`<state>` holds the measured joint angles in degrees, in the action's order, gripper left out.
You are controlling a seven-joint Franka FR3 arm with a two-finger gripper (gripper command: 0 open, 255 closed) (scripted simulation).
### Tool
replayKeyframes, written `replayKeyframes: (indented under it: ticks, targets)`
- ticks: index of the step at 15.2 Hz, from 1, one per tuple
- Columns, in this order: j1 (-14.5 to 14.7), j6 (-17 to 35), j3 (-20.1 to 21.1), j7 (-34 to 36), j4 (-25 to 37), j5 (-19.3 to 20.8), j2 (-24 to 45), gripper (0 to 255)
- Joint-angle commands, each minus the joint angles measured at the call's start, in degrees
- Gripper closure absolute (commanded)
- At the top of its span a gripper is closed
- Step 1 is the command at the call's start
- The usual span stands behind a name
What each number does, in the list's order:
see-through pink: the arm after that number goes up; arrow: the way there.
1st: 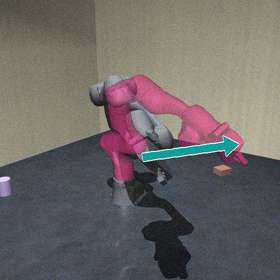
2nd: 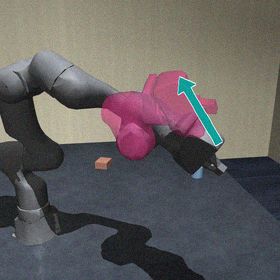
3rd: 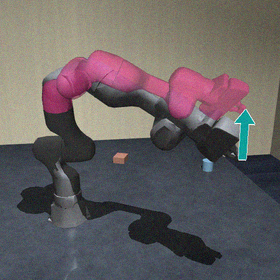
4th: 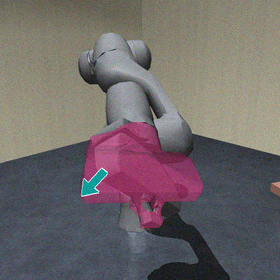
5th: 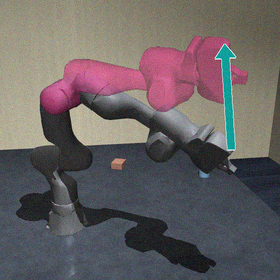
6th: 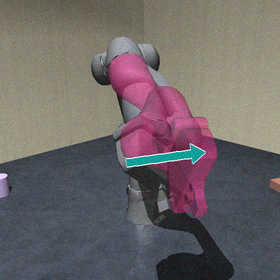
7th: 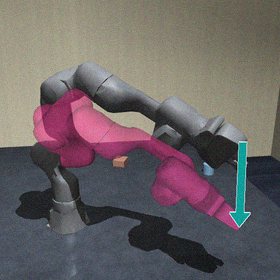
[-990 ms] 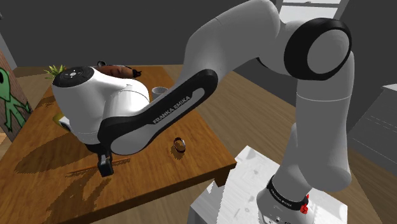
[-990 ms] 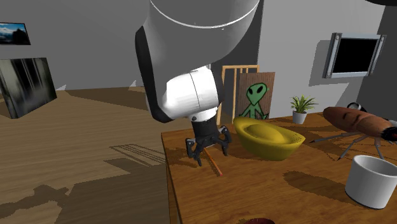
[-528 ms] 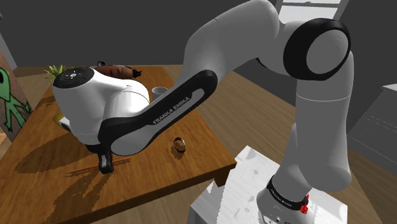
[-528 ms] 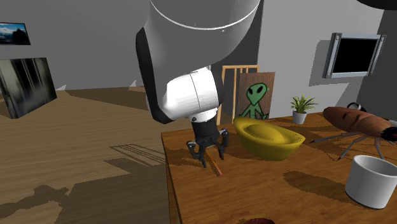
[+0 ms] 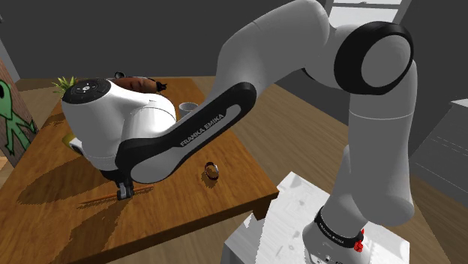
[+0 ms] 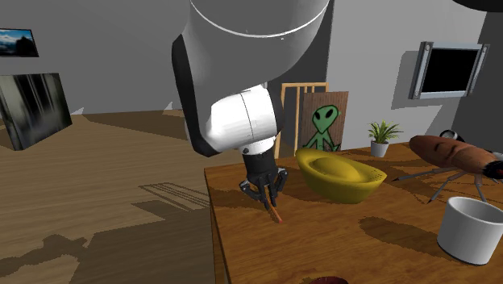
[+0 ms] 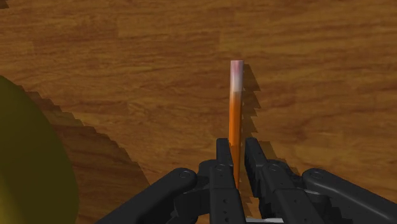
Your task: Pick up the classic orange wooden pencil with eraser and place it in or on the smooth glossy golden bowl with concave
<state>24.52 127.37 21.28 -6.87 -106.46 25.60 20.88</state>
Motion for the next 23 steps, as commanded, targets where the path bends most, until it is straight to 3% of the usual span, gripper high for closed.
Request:
replayKeyframes:
  ticks: [1,23]
  targets:
    - [0.0,0.0,0.0,0.0,0.0,0.0,0.0,255]
    - [-0.8,-13.5,1.8,-5.8,8.2,-5.4,-6.5,255]
